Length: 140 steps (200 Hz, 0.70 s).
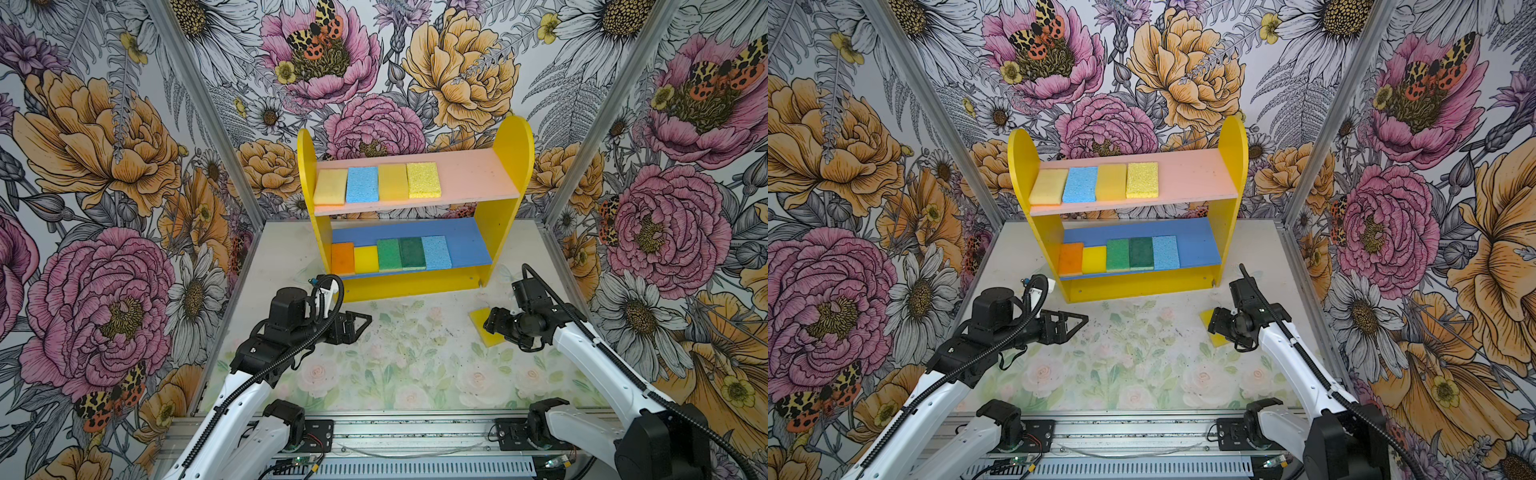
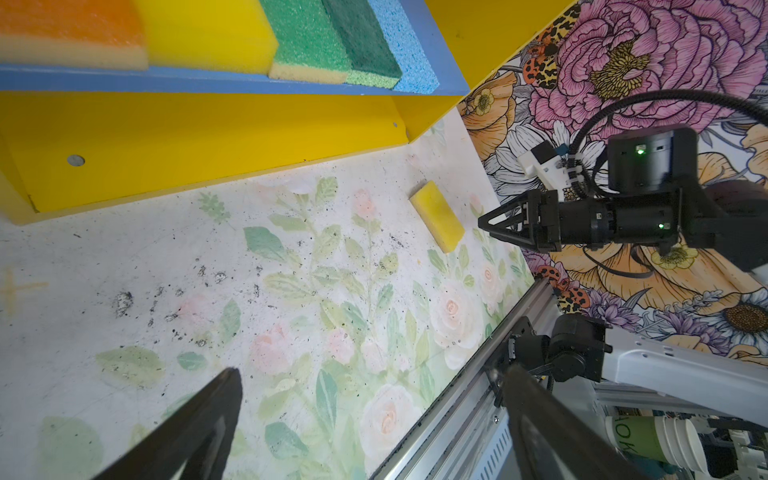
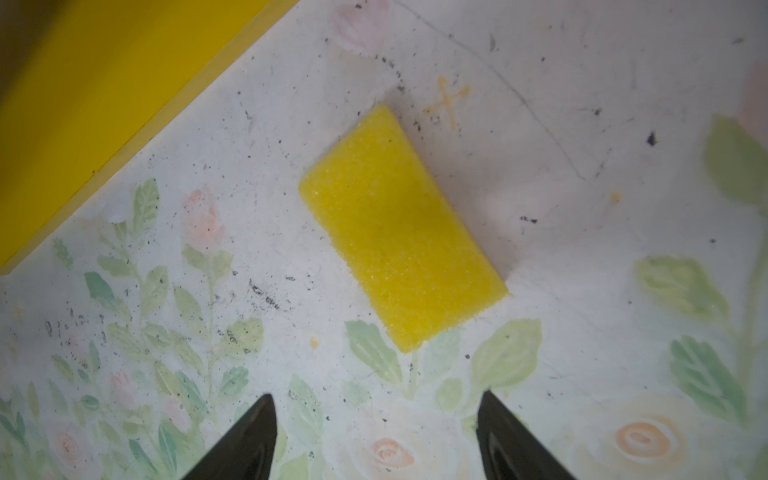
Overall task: Place and organize the cleaning sponges onto the shelf
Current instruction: 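Lower the right gripper and grasp the small yellow sponge's end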
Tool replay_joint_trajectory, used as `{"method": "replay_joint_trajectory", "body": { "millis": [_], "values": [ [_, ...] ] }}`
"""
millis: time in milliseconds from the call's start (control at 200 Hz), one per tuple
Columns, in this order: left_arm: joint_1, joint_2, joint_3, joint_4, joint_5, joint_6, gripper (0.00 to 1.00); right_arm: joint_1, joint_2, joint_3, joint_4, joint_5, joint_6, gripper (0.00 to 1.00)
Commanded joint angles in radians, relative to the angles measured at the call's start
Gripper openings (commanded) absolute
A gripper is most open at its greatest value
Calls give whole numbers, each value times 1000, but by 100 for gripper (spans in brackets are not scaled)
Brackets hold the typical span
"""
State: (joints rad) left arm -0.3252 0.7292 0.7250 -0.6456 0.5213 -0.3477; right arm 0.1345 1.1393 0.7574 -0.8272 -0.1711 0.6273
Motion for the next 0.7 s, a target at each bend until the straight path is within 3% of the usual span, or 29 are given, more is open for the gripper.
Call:
{"method": "replay_joint_trajectory", "body": {
  "millis": [0,275,570,695],
  "values": [
    [-11,-1,-10,26,0,14,99,-67,81,-3,125,-50,-55,77],
    [-18,-2,-6,23,-5,15,99,-182,287,39,242,-133,-152,76],
    [-12,20,3,18,6,9,99,-186,386,59,292,-236,-176,68],
    [-2,70,18,4,17,-48,99,-185,395,56,292,-244,-182,63]
  ]
}}
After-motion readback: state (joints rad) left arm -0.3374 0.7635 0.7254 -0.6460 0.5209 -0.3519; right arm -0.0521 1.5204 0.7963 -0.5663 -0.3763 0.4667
